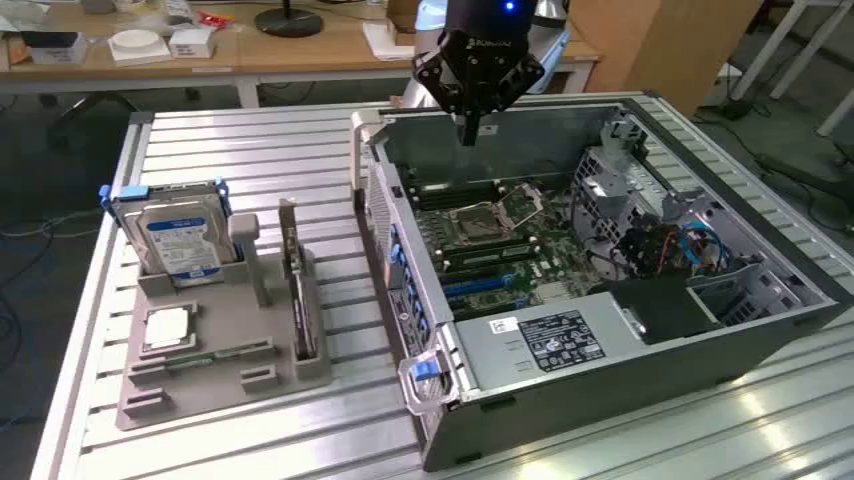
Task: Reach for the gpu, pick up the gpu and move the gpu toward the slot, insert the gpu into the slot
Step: 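Reach for the gpu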
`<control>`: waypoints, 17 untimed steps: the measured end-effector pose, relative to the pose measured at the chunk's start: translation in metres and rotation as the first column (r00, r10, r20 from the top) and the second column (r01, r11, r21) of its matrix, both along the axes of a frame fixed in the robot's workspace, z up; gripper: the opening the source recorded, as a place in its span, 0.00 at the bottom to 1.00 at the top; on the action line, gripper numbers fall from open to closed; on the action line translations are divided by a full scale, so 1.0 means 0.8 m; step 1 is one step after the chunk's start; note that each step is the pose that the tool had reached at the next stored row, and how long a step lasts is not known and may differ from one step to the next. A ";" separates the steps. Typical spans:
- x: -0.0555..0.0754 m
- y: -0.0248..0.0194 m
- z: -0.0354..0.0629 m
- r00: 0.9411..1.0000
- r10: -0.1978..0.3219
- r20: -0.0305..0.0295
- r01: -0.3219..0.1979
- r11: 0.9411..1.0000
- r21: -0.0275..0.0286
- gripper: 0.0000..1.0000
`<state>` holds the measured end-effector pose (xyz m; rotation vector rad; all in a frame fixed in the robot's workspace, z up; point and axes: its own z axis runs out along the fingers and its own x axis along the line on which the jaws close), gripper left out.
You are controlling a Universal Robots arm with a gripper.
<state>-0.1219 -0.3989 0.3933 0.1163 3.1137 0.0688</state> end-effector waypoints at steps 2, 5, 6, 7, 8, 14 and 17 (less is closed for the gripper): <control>0.000 0.0000 0.000 1.000 0.000 0.000 0.000 1.000 0.000 0.10; 0.000 -0.0001 0.000 1.000 0.001 0.000 -0.001 1.000 0.000 0.10; -0.001 -0.0001 0.000 1.000 0.001 0.000 -0.001 1.000 0.000 0.10; -0.002 -0.0002 0.000 1.000 0.001 0.000 -0.001 1.000 0.000 0.10; -0.004 -0.0001 0.000 1.000 0.001 0.000 -0.001 1.000 0.000 0.10; -0.014 -0.0001 0.000 1.000 0.001 0.000 -0.001 1.000 0.000 0.10; -0.020 -0.0001 0.000 1.000 0.002 0.000 -0.002 1.000 0.000 0.10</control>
